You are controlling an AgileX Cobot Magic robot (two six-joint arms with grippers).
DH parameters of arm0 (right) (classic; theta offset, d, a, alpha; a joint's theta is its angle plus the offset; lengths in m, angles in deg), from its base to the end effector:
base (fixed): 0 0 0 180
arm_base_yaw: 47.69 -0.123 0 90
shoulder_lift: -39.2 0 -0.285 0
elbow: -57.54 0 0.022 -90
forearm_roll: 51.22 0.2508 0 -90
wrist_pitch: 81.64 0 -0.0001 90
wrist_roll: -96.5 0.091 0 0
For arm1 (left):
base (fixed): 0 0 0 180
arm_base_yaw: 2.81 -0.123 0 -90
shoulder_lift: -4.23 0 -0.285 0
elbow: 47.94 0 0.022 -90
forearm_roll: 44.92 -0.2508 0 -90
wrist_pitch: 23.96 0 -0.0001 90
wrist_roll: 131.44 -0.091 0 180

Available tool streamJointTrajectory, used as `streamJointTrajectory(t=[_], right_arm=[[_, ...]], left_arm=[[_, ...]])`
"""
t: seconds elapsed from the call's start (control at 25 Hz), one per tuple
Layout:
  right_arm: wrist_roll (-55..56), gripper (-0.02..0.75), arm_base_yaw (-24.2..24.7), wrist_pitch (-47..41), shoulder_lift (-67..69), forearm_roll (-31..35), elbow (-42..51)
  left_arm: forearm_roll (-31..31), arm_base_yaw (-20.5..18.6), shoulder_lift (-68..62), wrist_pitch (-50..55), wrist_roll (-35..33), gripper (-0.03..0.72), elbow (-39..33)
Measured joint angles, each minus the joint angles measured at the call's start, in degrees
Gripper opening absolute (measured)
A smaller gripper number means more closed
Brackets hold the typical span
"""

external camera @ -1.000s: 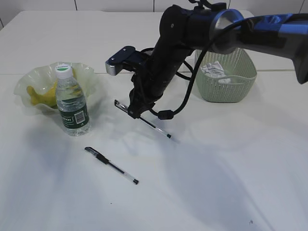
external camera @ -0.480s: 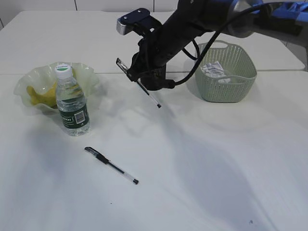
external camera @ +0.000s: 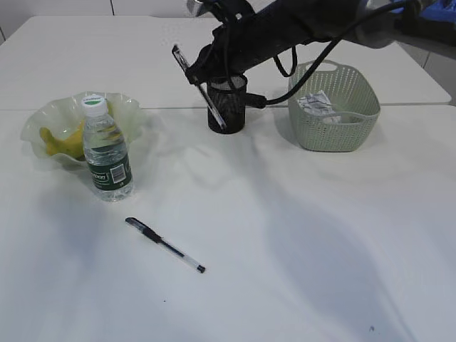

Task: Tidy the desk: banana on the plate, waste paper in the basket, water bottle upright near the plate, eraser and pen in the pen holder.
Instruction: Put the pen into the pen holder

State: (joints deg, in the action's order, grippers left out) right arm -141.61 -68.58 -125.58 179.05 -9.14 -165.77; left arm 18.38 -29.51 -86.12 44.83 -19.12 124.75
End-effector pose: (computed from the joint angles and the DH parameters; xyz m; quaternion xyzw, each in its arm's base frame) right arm 0.4793 0.2283 0.2460 -0.4360 0.7790 0.2043 0.4018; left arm 0.2848 0.0584 0.3542 0.1734 0.8376 -0.2717 0.4410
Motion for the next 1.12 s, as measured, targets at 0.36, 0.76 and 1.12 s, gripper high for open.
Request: streamJointTrajectory(t=[0.36,0.76,1.12], right_arm=[[-12.0,0.047,4.26,4.9,0.0,17.2,0.0],[-33.5,0.047,5.05,13.59,0.0,37.94,0.0],[-49.61,0.047,5.14,18.65,0.66,53.18,0.0]], left_arm=[[0.0,0.0,0.0,0.02,0.0,0.216,0.0],[0.0,0.0,0.0,0.02,0.0,0.216,0.0],[0.0,0.0,0.0,0.02,0.0,0.216,0.0]])
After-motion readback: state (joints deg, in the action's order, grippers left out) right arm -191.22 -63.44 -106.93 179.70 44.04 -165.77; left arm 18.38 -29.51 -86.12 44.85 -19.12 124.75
